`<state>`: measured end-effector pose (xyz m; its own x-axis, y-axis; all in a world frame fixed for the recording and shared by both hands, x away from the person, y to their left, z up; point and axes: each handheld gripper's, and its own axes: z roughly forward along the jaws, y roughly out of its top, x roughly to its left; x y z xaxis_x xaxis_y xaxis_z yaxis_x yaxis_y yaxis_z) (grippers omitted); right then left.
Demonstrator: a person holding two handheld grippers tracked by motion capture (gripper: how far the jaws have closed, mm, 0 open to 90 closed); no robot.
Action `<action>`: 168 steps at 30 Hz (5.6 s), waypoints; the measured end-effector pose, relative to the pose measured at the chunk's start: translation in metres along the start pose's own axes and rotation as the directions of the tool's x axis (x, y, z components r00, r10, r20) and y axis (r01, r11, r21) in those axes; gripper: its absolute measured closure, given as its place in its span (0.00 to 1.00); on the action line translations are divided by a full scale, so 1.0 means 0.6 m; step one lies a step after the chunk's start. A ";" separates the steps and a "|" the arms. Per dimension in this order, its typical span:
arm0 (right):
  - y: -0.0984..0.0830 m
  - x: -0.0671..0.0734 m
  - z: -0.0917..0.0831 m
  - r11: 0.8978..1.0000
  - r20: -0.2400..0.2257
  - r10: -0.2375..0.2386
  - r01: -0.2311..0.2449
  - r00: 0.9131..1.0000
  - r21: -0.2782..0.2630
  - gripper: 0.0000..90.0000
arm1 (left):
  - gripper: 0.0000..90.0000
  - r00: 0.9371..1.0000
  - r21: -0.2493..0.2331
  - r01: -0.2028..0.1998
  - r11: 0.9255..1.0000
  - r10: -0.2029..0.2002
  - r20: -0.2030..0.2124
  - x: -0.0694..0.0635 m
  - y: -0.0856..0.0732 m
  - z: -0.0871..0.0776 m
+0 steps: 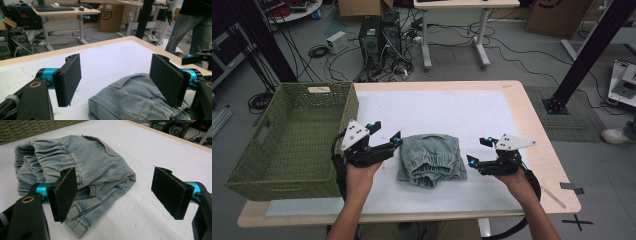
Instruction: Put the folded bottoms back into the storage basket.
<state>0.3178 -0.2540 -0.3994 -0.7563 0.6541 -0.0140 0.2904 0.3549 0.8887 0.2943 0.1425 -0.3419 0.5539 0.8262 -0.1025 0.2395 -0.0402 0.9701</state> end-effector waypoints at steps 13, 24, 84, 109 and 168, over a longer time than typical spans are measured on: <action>-0.007 -0.001 -0.007 1.000 0.000 0.004 -0.004 1.000 0.003 0.24 | 0.28 0.999 0.071 0.009 0.997 -0.011 0.030 -0.013 -0.033 0.045; -0.010 0.002 -0.006 1.000 -0.003 -0.001 0.001 1.000 0.013 0.24 | 0.28 0.999 0.193 0.048 0.980 -0.047 -0.007 0.007 -0.089 0.085; -0.026 -0.008 -0.016 1.000 0.015 0.023 -0.023 1.000 0.013 0.24 | 0.90 0.990 0.295 0.111 0.949 -0.131 0.048 0.008 -0.153 0.129; -0.027 -0.012 -0.015 0.999 0.022 0.038 -0.038 0.999 0.014 0.24 | 0.95 0.979 0.093 0.077 0.993 -0.092 0.179 -0.013 -0.096 0.097; -0.009 -0.005 -0.002 1.000 0.017 0.022 -0.022 1.000 0.009 0.24 | 0.95 0.983 -0.165 -0.059 0.985 0.086 0.164 0.052 0.113 -0.044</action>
<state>0.3180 -0.2587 -0.4037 -0.7398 0.6729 -0.0025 0.3119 0.3462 0.8848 0.3071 0.1805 -0.2738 0.6959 0.7162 -0.0532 0.0715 0.0046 0.9974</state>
